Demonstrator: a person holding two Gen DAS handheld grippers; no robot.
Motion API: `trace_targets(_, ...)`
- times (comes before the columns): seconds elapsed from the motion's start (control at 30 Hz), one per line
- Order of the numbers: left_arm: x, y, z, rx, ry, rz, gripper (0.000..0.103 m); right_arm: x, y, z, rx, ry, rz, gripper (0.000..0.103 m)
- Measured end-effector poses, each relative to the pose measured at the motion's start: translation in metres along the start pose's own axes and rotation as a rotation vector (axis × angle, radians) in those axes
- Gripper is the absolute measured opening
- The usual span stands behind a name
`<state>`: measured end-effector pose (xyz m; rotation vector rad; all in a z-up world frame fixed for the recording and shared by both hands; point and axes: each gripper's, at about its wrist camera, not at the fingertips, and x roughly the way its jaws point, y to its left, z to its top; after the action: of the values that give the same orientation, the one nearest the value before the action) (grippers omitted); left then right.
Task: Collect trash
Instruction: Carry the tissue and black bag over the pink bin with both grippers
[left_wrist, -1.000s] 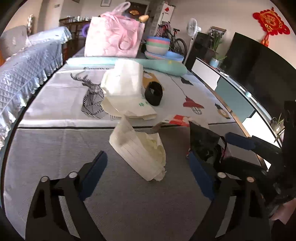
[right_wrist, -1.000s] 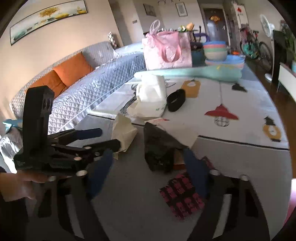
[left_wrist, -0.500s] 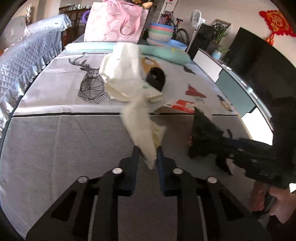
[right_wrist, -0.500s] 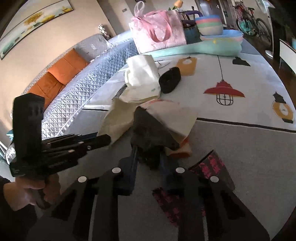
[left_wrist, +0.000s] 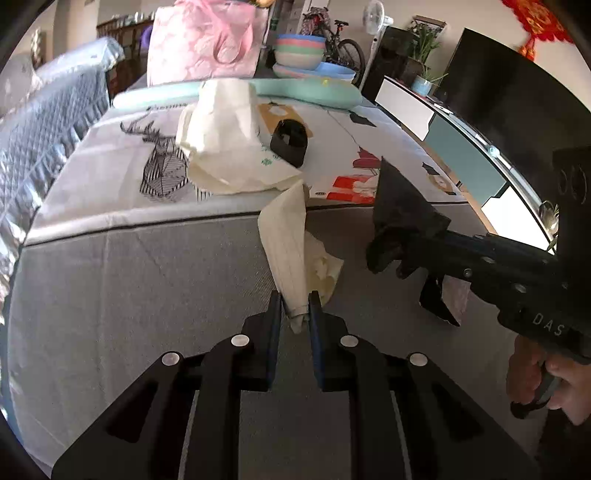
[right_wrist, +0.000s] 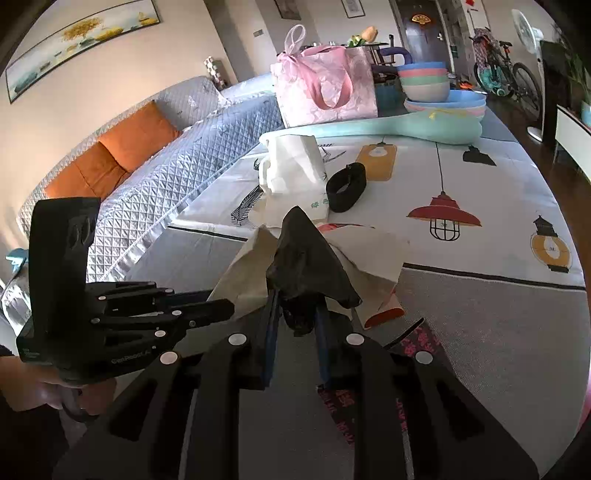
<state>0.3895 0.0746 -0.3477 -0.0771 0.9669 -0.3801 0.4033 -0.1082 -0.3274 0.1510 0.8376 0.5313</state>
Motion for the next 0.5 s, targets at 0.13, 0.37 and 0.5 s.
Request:
trace_targets(0.13,0.000,0.000,0.000,-0.015,0.012,-0.016,0.015,0.002,-0.004,0.000,0.047,0.036,0.033,0.019)
trace_targets(0.37,-0.001,-0.006,-0.002,-0.005,0.026,0.009,0.014,-0.009,0.009,-0.001,-0.015,0.046,0.025,0.019)
trace_targets(0.5,-0.006,-0.002,-0.001,-0.026,0.024,0.021,0.010,-0.019,0.018,-0.006,-0.033,0.042,0.033,0.019)
